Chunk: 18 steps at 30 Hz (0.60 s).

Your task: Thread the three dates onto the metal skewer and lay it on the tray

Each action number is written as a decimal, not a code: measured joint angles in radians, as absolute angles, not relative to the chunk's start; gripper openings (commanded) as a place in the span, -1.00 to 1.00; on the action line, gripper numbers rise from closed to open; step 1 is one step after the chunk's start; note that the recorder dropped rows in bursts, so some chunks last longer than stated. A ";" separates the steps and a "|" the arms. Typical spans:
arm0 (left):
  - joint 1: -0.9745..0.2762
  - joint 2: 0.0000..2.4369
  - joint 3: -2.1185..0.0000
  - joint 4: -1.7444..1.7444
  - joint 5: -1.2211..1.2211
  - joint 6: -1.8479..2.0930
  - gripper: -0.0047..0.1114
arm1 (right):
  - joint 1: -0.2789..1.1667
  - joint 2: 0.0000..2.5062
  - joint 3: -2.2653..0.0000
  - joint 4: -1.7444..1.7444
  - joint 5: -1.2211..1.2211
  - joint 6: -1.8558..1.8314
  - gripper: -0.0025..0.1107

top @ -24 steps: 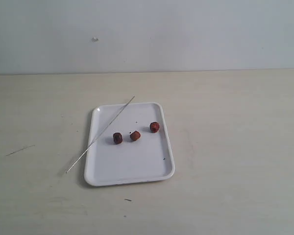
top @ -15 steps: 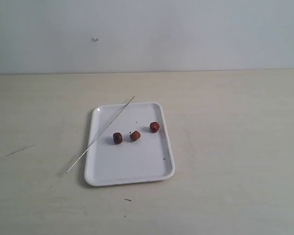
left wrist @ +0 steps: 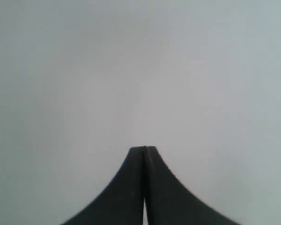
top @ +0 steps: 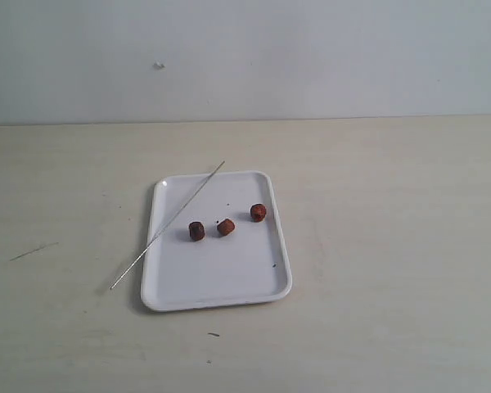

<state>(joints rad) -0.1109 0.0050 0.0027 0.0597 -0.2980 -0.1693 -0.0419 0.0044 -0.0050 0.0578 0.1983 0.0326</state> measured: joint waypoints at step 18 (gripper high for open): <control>-0.111 0.459 -0.571 -0.206 -0.300 -0.255 -0.92 | -0.042 0.004 -0.005 0.058 0.198 0.033 -0.96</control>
